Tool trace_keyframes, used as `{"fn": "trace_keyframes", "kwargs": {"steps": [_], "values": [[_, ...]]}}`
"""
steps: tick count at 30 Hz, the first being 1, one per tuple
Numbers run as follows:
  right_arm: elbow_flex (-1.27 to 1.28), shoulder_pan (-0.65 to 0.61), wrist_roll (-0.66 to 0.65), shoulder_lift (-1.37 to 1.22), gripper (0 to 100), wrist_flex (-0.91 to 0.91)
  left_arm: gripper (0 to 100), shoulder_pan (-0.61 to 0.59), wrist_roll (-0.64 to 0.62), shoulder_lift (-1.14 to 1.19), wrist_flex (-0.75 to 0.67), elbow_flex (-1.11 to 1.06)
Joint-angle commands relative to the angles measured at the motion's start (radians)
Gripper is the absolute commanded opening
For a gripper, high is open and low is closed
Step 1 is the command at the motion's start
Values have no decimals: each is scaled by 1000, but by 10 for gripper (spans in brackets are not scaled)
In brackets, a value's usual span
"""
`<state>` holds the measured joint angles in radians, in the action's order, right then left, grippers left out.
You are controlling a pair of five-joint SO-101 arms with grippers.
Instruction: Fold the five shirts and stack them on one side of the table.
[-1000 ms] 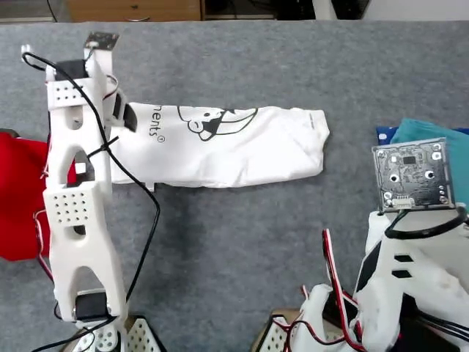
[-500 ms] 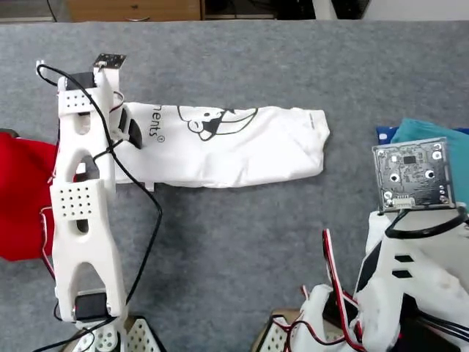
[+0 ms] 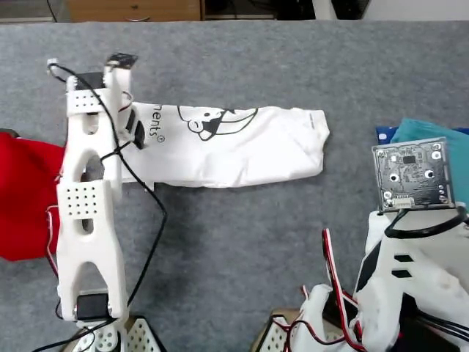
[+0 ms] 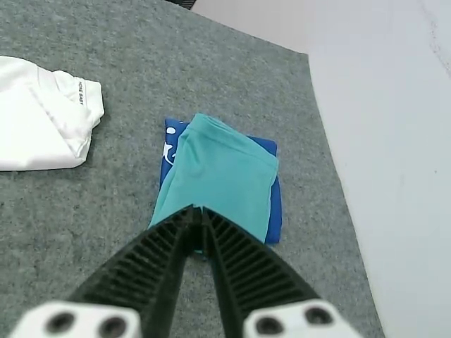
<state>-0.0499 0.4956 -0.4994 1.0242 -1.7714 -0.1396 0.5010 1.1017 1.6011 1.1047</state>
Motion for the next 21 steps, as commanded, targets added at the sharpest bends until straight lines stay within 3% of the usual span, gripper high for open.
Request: {"fn": "trace_keyframes", "kwargs": {"steps": [1,4,12,21], "values": [[-4,13,-9,1,5,-14,84,23,49,4,15,-5],[-4,13,-9,2,5,-14,12,21,66,4,15,-6],[-4,13,-9,2,5,-14,18,15,61,-10,152,14],[-4,13,-5,2,5,-14,18,-110,20,-48,157,157]]}}
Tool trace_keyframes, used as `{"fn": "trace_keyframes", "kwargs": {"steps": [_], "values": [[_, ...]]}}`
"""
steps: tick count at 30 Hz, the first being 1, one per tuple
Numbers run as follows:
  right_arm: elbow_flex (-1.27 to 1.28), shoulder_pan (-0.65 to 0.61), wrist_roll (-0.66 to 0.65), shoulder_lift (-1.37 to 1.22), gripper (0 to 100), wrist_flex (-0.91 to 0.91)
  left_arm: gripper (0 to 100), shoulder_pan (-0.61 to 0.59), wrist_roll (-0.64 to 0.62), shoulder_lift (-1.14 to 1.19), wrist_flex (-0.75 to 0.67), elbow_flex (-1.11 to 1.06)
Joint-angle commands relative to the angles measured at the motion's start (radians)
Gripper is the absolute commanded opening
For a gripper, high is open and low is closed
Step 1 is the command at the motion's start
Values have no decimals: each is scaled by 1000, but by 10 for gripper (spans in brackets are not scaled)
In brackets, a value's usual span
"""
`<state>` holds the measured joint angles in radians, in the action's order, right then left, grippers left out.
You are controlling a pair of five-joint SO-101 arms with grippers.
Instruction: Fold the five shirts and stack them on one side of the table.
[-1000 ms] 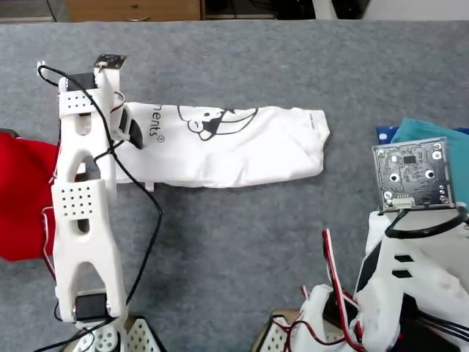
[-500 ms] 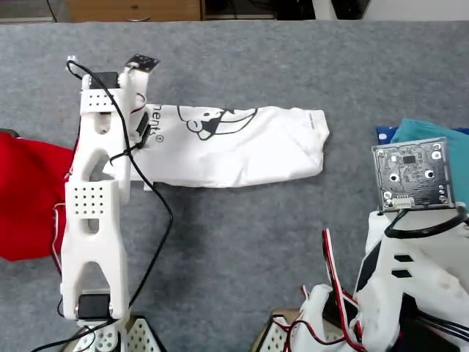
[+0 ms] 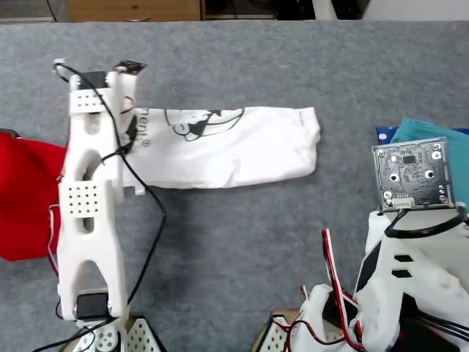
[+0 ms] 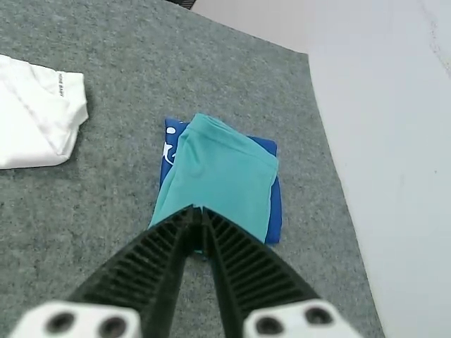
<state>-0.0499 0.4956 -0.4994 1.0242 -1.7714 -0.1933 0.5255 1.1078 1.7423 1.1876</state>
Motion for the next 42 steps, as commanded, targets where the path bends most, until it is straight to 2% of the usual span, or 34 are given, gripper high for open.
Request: {"fn": "trace_keyframes", "kwargs": {"steps": [1,6,14,20,26,31,36,42], "values": [[-4,13,-5,2,5,-14,18,-66,11,-56,15,91],[-4,13,-5,2,5,-14,18,-95,44,-50,15,160],[-2,13,-5,2,5,-14,17,-69,38,-87,20,149],[1,13,-3,2,5,-14,17,-9,38,-283,20,-40],[1,13,-3,2,5,-14,17,115,34,-559,20,-377],[-2,13,-3,4,5,-14,18,256,-46,-722,18,-568],[-1,13,-8,19,5,-15,18,417,-186,-763,17,-589],[53,15,-43,84,5,-15,18,566,-358,-754,12,-480]]}}
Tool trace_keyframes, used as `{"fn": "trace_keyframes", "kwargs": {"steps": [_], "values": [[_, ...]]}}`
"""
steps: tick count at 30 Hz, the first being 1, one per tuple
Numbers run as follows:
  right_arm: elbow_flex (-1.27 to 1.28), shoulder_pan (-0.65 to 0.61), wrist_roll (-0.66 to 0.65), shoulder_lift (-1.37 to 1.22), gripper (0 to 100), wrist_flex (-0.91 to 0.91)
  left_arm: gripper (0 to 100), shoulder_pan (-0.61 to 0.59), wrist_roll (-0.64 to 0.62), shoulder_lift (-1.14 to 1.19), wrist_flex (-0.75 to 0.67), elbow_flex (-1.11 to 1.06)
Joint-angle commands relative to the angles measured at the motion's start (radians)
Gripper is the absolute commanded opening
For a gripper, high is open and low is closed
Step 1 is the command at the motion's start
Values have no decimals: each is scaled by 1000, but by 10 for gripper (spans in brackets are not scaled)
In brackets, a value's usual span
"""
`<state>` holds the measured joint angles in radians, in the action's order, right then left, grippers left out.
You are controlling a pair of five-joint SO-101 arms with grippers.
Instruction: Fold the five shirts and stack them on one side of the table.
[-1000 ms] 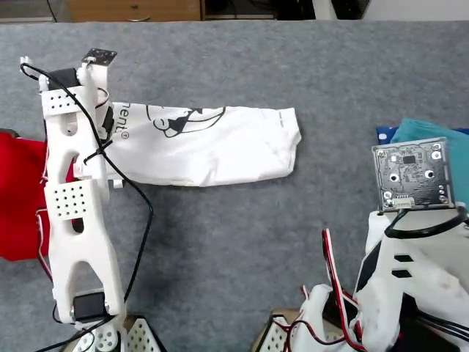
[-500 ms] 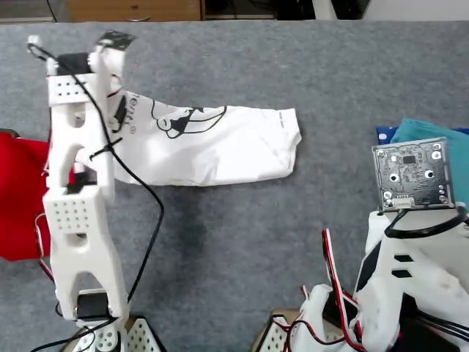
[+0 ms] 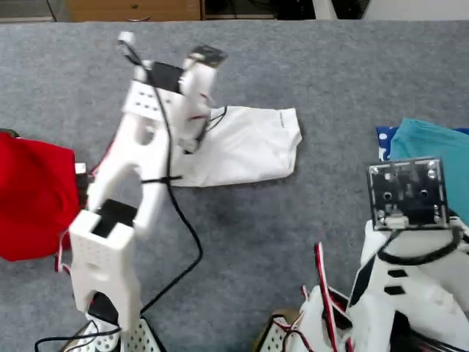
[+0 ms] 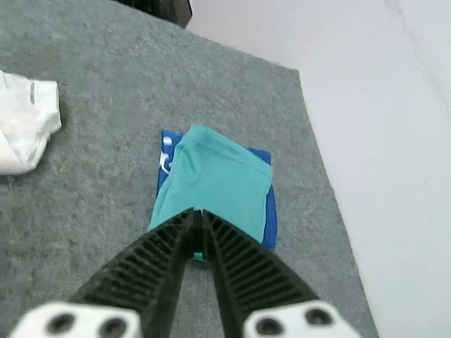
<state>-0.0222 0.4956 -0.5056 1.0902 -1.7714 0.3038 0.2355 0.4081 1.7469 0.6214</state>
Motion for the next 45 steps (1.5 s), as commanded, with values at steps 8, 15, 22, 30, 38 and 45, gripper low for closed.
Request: {"fn": "trace_keyframes", "kwargs": {"steps": [8,15,22,30,38,45], "values": [[62,93,-83,59,5,-14,18,160,-209,114,-38,258],[53,159,-152,62,5,-12,18,186,-259,303,-40,485],[53,182,-153,62,5,-12,18,187,-279,458,-40,720],[53,182,-153,62,5,-12,18,213,-279,575,-48,848],[54,182,-153,62,5,-12,18,245,-281,625,-140,856],[54,182,-153,62,5,-12,22,256,-281,636,-212,847]]}}
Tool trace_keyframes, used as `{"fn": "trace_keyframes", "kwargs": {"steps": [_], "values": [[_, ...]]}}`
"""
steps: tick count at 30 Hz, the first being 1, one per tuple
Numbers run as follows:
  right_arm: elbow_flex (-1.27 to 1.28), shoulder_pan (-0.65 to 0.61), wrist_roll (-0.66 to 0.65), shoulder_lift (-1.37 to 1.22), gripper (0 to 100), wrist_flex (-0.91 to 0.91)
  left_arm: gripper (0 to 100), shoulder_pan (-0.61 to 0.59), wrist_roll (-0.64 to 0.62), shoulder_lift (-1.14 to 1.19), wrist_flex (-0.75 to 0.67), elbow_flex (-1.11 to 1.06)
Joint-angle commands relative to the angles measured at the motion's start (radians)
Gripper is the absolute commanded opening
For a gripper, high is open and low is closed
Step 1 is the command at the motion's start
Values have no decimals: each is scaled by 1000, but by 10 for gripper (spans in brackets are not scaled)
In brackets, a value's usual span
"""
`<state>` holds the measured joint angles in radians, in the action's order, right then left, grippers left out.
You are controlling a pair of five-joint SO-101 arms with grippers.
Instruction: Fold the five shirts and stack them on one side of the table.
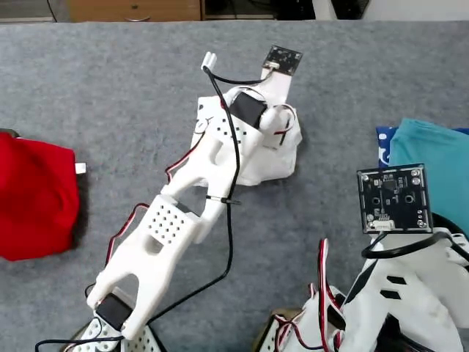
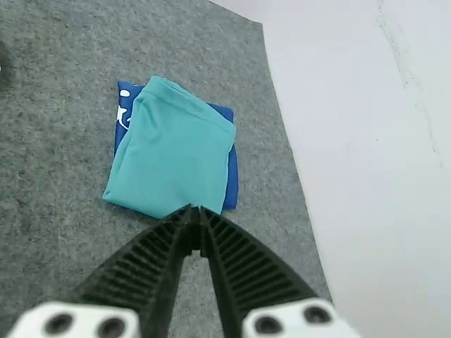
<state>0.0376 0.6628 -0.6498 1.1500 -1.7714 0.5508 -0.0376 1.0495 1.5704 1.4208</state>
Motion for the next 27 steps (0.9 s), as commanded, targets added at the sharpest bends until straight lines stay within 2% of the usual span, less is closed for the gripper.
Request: {"fn": "trace_keyframes", "kwargs": {"steps": [1,6,8,15,20,24,27], "values": [[-5,15,-9,2,5,-12,27,9,-8,2,-41,54],[-5,15,-9,2,5,-12,162,5,-8,44,-49,49],[-5,15,-9,2,5,-12,183,5,-6,64,-46,57],[-5,15,-9,2,5,-14,187,5,2,62,-46,60],[-2,15,-9,2,5,-14,186,-28,-3,12,-23,140],[-1,10,-9,1,5,-14,182,-34,0,-21,80,252],[1,8,-9,-4,5,-12,181,-43,-3,-68,149,252]]}}
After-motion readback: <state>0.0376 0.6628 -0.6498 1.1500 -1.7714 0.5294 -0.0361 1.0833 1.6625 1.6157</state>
